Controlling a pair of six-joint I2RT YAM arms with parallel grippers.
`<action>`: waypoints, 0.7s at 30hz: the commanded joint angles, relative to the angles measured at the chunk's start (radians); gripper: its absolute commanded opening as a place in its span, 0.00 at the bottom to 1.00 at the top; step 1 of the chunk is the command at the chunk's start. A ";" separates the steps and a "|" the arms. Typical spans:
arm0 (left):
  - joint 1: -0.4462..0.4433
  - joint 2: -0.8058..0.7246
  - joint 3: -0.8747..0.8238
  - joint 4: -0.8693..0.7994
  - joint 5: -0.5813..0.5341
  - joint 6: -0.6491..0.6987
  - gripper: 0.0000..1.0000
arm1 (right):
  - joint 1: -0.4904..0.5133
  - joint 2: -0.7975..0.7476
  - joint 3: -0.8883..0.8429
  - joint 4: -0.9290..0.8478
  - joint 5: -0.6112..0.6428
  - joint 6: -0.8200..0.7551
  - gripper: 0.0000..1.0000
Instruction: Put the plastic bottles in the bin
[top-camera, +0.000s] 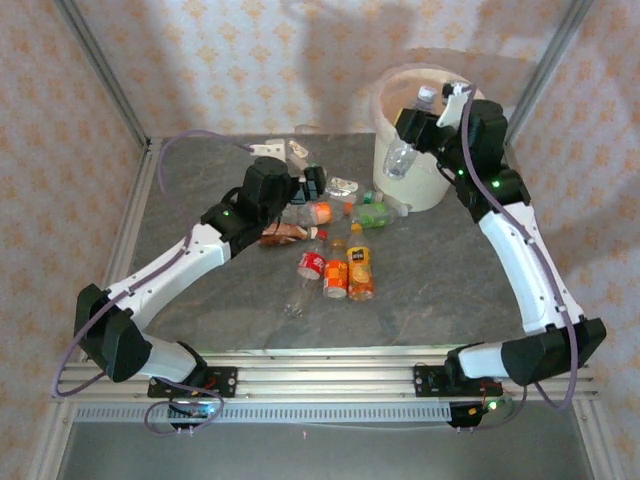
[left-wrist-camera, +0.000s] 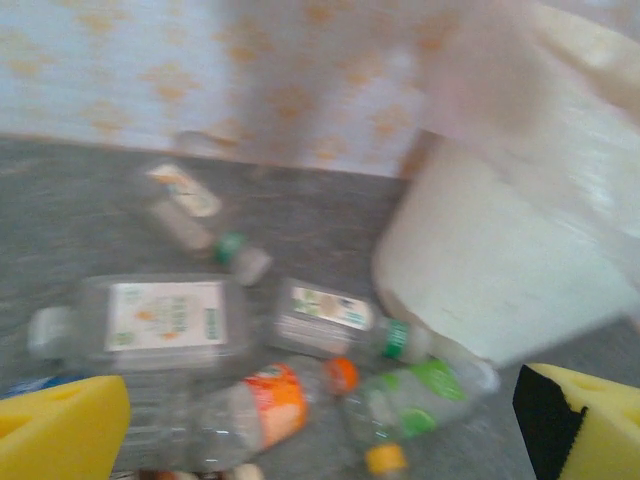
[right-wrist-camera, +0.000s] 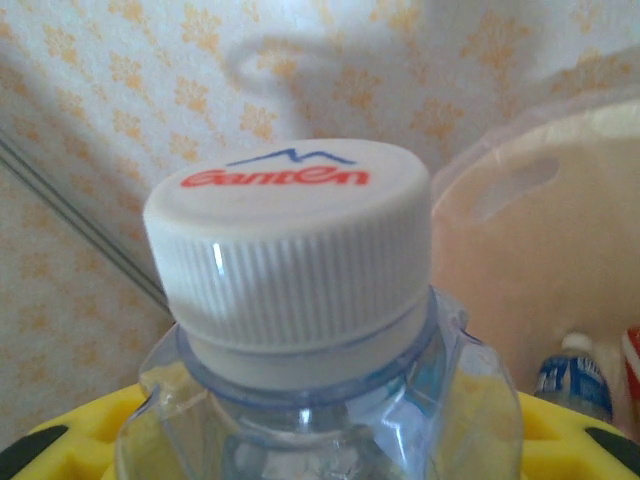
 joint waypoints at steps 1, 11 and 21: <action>0.044 -0.043 -0.033 -0.117 -0.192 -0.136 1.00 | -0.018 0.062 0.128 -0.031 0.042 -0.088 0.41; 0.076 -0.179 -0.216 -0.085 -0.261 -0.178 1.00 | -0.088 0.252 0.379 -0.057 0.268 -0.151 0.41; 0.091 -0.258 -0.282 -0.170 -0.334 -0.280 1.00 | -0.117 0.559 0.755 -0.279 0.508 -0.333 0.41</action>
